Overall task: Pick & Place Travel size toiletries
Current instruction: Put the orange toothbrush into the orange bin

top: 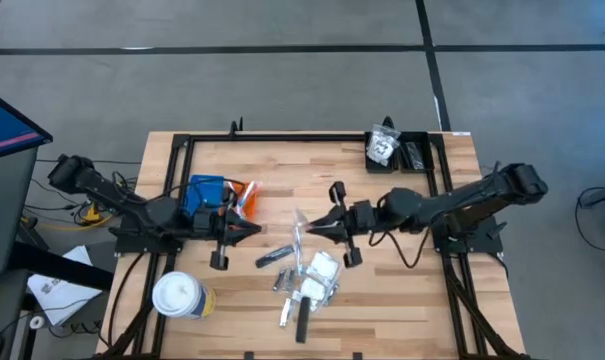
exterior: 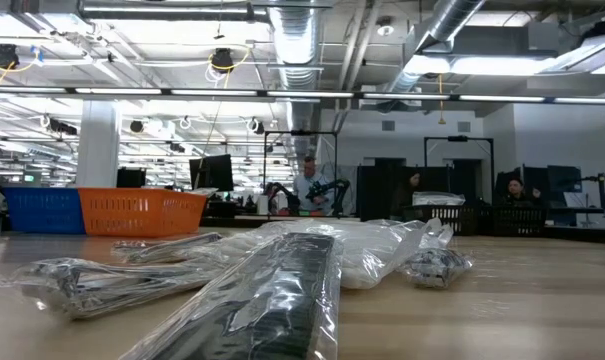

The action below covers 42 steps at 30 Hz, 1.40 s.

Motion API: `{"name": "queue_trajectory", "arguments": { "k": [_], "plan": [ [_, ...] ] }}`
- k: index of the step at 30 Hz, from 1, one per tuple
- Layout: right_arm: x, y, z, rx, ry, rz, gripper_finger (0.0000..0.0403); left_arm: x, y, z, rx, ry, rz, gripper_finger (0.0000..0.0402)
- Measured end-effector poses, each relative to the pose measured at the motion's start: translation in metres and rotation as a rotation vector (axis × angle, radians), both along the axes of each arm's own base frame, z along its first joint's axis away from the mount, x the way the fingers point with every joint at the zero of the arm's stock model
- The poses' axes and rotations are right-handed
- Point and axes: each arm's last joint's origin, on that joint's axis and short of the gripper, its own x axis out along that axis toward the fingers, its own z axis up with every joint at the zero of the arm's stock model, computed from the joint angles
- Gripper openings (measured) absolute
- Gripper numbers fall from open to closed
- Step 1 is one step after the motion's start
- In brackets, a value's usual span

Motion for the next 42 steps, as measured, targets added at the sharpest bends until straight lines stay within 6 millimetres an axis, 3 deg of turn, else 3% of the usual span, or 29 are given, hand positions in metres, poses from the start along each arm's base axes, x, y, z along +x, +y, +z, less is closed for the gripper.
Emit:
{"name": "queue_trajectory", "arguments": {
  "k": [3, 11, 17, 23, 34, 38, 42],
  "plan": [
    [0.012, 0.000, -0.015, -0.004, 0.028, -0.011, 0.0013, 0.005, 0.000, -0.005, 0.031, 0.023, 0.028, 0.0054],
    [0.048, -0.018, -0.037, 0.039, 0.127, -0.071, 0.0012, 0.020, 0.009, -0.015, 0.095, 0.046, 0.117, 0.0201],
    [0.065, -0.021, -0.051, 0.036, 0.165, -0.087, 0.0013, 0.022, 0.012, -0.015, 0.086, 0.044, 0.133, 0.0242],
    [0.074, -0.022, -0.055, 0.050, 0.173, -0.089, 0.0014, 0.022, 0.012, -0.015, 0.059, 0.044, 0.130, 0.0227],
    [0.074, -0.021, -0.053, 0.031, 0.165, -0.138, 0.0015, 0.022, 0.012, -0.015, 0.058, 0.045, 0.127, 0.0163],
    [0.074, -0.021, -0.053, 0.025, 0.165, -0.139, 0.0019, 0.022, 0.012, -0.016, 0.046, 0.046, 0.124, 0.0116],
    [0.074, -0.021, -0.053, 0.023, 0.165, -0.137, 0.0033, 0.022, 0.012, -0.016, 0.033, 0.049, 0.122, 0.0031]
  ]
}}
